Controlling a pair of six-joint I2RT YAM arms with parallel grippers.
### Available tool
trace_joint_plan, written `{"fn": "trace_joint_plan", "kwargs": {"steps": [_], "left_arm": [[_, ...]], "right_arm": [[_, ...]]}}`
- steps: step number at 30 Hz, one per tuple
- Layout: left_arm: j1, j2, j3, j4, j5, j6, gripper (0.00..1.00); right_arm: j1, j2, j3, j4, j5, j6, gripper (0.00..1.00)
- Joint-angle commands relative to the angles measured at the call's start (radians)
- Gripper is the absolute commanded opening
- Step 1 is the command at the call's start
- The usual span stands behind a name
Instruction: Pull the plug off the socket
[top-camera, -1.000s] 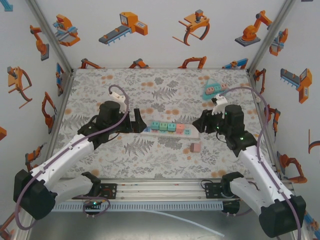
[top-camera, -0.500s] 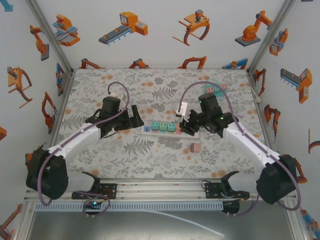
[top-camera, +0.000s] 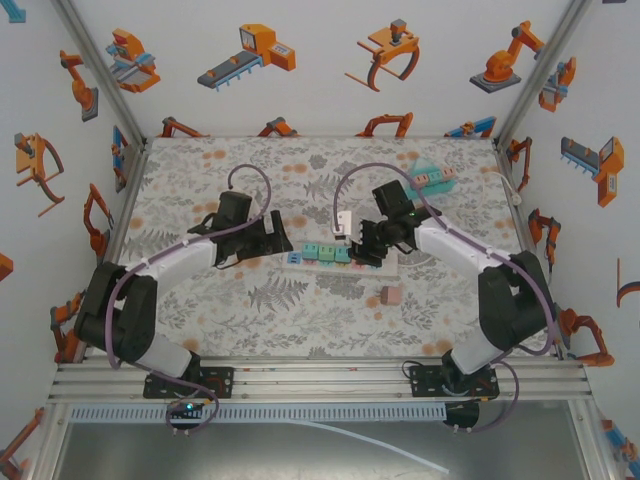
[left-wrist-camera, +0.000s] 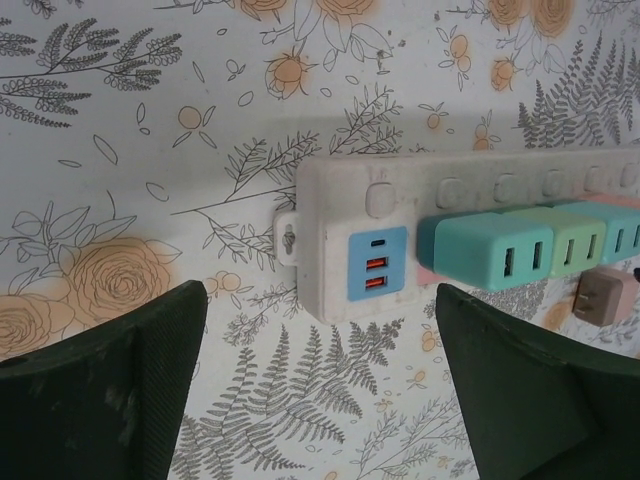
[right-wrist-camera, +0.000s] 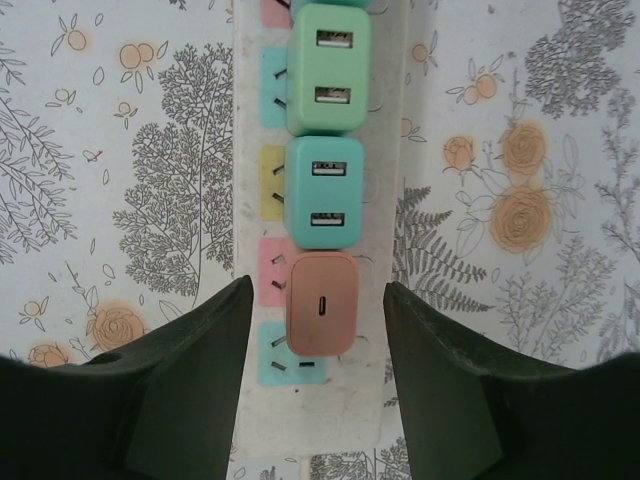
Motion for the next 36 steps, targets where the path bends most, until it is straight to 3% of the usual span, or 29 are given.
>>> {"fn": "trace_joint_plan", "kwargs": {"steps": [1, 11, 17, 24, 36], "left_arm": [[0.006, 0.039, 0.052, 0.023, 0.048, -0.006, 0.86], [-0.015, 0.147, 0.107, 0.007, 0.084, -0.036, 0.62], [-0.028, 0.186, 0.123, -0.017, 0.059, -0.046, 0.51], [-0.037, 0.194, 0.105, -0.068, 0.071, -0.009, 0.48], [-0.046, 0.202, 0.070, -0.133, -0.010, 0.023, 0.38]], "right_arm": [[0.006, 0.024, 0.009, -0.017, -0.018, -0.027, 0.50], [0.006, 0.050, -0.028, 0.010, -0.019, -0.025, 0.35], [0.007, 0.048, -0.036, 0.013, -0.019, -0.020, 0.32], [0.008, 0.047, -0.041, 0.017, -0.004, -0.015, 0.31], [0.013, 0.056, -0.011, 0.007, -0.011, -0.009, 0.23]]}}
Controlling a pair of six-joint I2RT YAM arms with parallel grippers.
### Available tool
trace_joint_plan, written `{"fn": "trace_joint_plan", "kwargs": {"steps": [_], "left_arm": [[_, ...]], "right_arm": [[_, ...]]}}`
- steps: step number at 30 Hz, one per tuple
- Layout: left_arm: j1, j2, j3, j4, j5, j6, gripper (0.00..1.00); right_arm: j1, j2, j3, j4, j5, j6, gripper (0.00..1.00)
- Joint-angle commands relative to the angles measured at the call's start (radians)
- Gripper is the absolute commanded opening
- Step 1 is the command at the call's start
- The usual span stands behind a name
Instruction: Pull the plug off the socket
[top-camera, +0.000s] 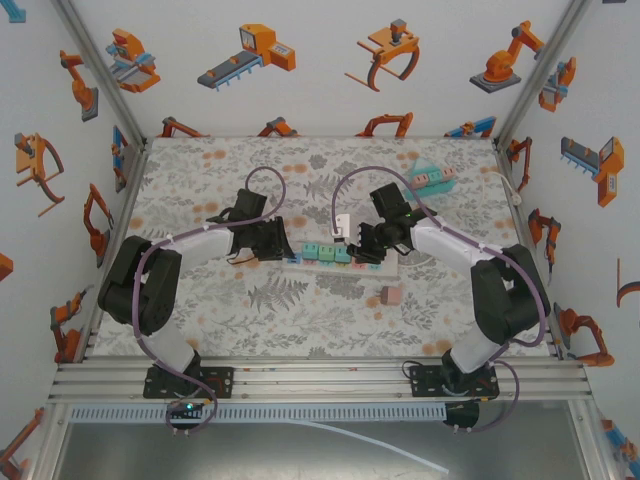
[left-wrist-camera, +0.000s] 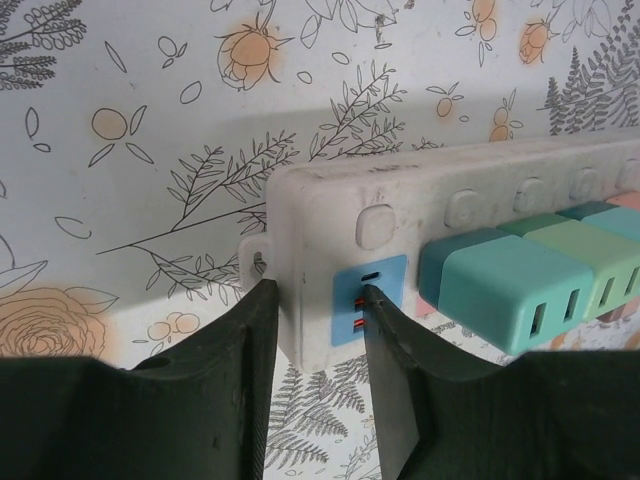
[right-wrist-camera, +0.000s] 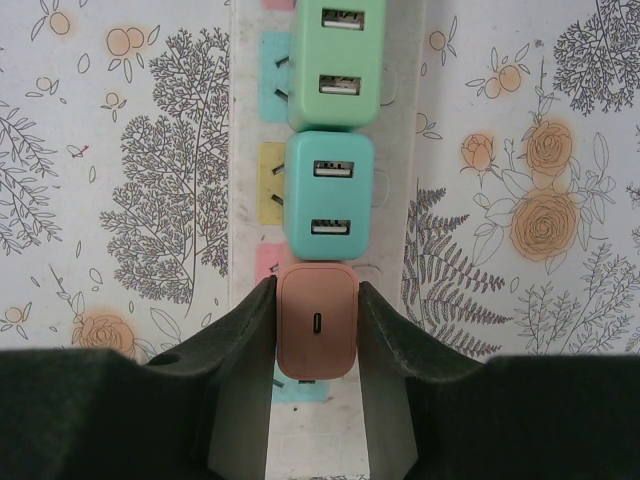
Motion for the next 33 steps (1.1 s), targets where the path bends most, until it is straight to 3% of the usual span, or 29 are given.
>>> {"fn": "trace_joint_plan", "kwargs": {"steps": [1, 11, 31, 33], "left_arm": [[-0.015, 0.024, -0.025, -0.101, -0.067, 0.047, 0.38], [-0.034, 0.079, -0.036, -0.115, -0.031, 0.068, 0.39], [-0.064, 0.065, -0.061, -0.197, -0.196, 0.107, 0.40], [-0.083, 0.069, -0.052, -0.224, -0.253, 0.126, 0.40]], "right_arm": [[0.015, 0.020, 0.006, -0.024, -0.012, -0.001, 0.22], [0.018, 0.007, 0.061, -0.036, -0.061, 0.035, 0.15], [0.012, 0.001, 0.129, -0.075, -0.076, 0.070, 0.03], [0.009, 0.011, 0.131, -0.071, -0.075, 0.077, 0.02]]}}
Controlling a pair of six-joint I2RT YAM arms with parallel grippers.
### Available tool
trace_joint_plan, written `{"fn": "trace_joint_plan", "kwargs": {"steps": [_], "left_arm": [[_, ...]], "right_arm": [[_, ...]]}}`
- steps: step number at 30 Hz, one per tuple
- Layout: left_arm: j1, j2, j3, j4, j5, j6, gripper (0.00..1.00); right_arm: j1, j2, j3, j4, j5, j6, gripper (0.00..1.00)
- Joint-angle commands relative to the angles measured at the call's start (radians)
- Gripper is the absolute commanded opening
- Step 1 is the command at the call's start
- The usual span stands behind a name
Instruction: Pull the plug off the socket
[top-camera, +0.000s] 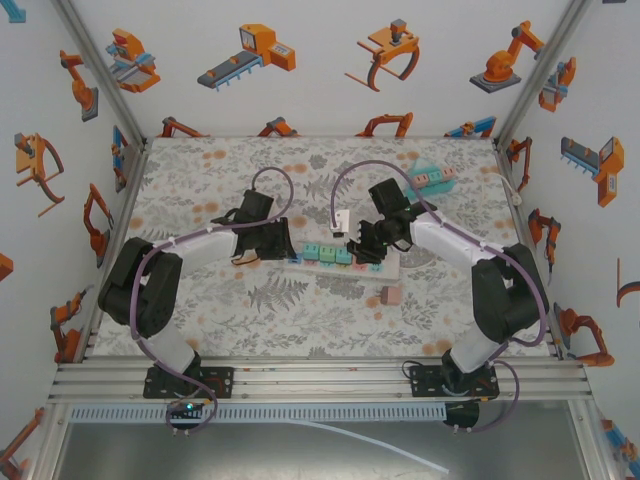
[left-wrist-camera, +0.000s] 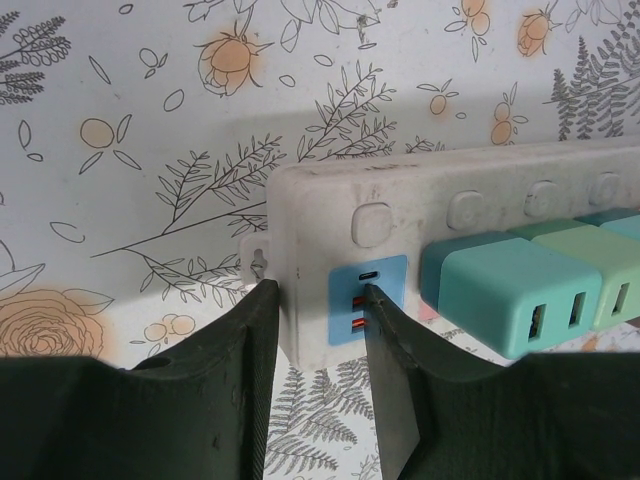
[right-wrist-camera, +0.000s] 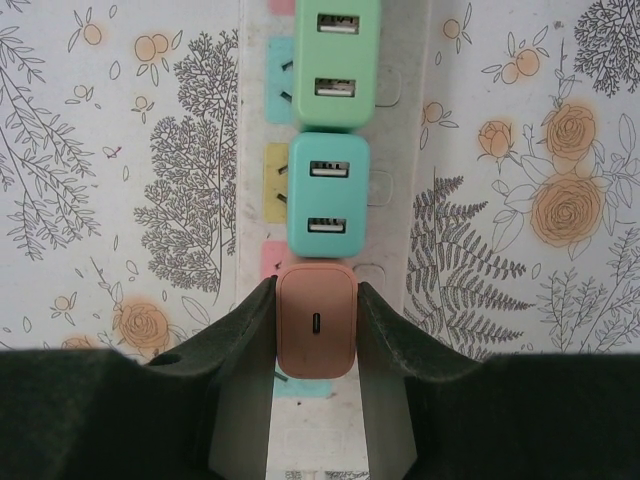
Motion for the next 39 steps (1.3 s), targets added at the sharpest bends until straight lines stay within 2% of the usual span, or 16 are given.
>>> {"fn": "trace_joint_plan", "kwargs": {"steps": [1, 3, 8, 33, 36, 39], "left_arm": [[-0.046, 0.082, -0.047, -0.236, -0.205, 0.101, 0.40], [-0.064, 0.097, -0.027, -0.264, -0.236, 0.118, 0.40], [-0.066, 0.108, -0.032, -0.243, -0.200, 0.101, 0.41], [-0.067, 0.082, -0.032, -0.243, -0.190, 0.082, 0.41], [-0.066, 0.043, -0.031, -0.242, -0.161, 0.071, 0.41], [-0.062, -0.013, -0.024, -0.237, -0.125, 0.056, 0.42]], "right_arm": [[0.007, 0.011, 0.065, 0.036, -0.072, 0.023, 0.02], [0.007, 0.024, 0.066, 0.040, -0.076, 0.034, 0.01], [0.011, 0.018, 0.056, 0.054, -0.082, 0.037, 0.01], [0.010, -0.101, 0.017, 0.029, -0.035, 0.036, 0.00], [0.010, -0.134, 0.010, 0.031, -0.036, 0.065, 0.00], [0.009, -0.190, -0.001, 0.060, -0.023, 0.169, 0.00]]}}
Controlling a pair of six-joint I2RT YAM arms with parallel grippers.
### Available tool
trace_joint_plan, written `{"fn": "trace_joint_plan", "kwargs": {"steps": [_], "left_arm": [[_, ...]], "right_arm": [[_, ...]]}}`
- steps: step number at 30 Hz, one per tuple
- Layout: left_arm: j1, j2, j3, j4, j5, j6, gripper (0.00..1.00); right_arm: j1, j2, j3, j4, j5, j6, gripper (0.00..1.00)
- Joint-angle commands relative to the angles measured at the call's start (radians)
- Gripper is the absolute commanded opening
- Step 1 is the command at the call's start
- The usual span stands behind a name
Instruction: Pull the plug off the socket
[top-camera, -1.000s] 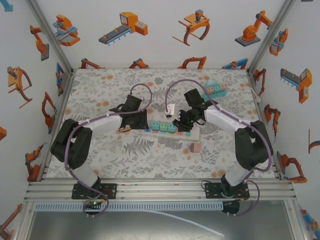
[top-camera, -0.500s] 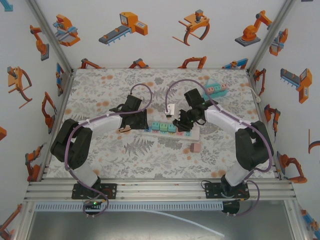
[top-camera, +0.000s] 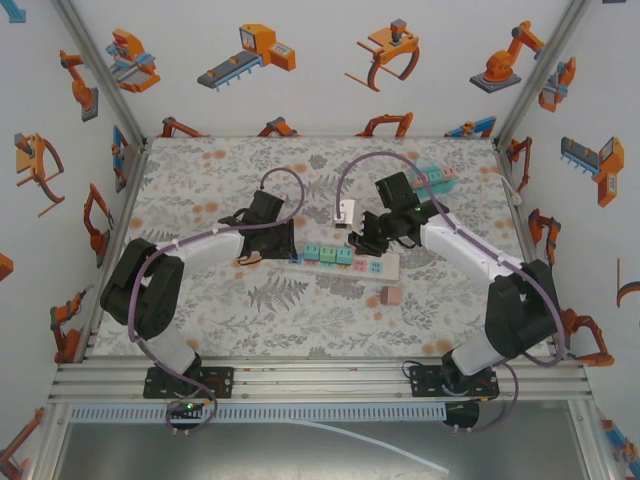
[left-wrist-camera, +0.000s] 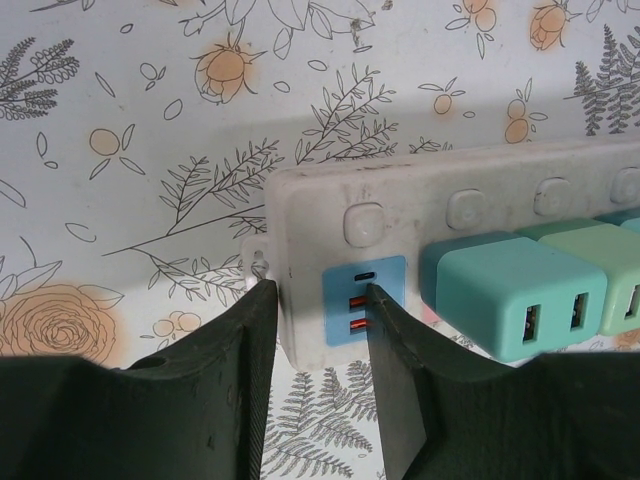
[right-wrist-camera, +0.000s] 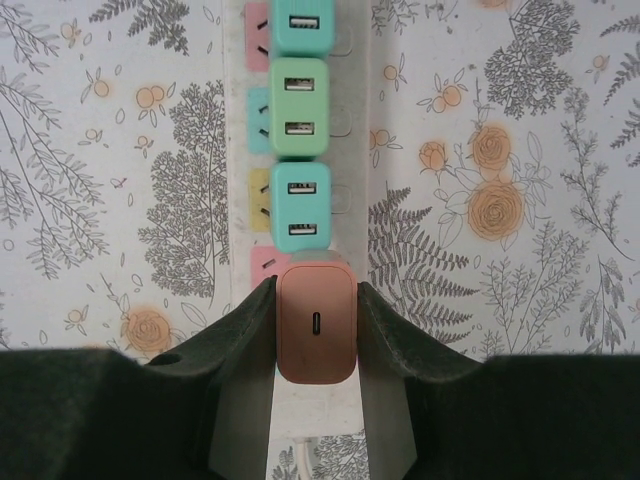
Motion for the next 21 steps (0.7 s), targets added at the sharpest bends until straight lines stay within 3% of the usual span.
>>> {"fn": "trace_joint_plan", "kwargs": {"steps": [1, 6, 14, 17, 21], "left_arm": [[-0.002, -0.022, -0.048, -0.194, -0.005, 0.011, 0.43], [0.014, -0.093, -0.008, -0.198, 0.042, -0.002, 0.48], [0.036, -0.235, 0.006, -0.199, 0.083, 0.001, 0.50], [0.035, -0.336, -0.014, -0.163, 0.158, 0.035, 0.51], [0.026, -0.475, -0.067, -0.077, 0.340, 0.097, 0.54]], "right_arm": [[0.009, -0.096, -0.013, 0.059, -0.013, 0.151, 0.00], [0.008, -0.209, -0.055, 0.128, 0.030, 0.514, 0.00], [0.009, -0.463, -0.268, 0.336, 0.281, 1.215, 0.00], [0.020, -0.548, -0.351, 0.329, 0.379, 1.404, 0.00], [0.063, -0.653, -0.482, 0.331, 0.491, 1.551, 0.00]]}}
